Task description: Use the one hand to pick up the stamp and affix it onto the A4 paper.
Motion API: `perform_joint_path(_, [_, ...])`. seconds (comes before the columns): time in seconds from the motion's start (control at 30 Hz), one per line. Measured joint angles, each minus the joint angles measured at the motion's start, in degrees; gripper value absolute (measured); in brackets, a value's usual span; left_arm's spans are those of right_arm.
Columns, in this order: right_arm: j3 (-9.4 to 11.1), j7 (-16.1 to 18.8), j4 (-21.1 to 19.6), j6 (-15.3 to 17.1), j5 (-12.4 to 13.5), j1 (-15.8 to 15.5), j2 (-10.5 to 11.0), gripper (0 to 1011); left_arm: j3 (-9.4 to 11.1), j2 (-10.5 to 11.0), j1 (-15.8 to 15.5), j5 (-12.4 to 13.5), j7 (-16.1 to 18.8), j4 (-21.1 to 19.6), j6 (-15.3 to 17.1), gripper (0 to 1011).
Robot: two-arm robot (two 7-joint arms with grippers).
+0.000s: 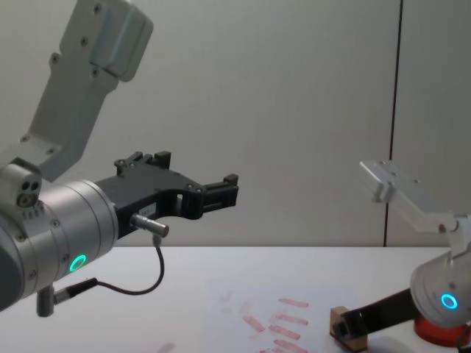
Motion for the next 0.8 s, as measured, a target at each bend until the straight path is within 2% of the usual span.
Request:
perform_joint_path(0.6, [0.35,-1.15,-1.8,-2.38,1.65,-2.03,0.51,218,0.0,0.0,0.0,0.0,0.0,0.0,0.0,1002])
perform_joint_path(0.8, [0.75,-0.9,-3.5,-2.51,1.77,-2.09,0.8,218,0.0,0.0,0.0,0.0,0.0,0.0,0.0,1002])
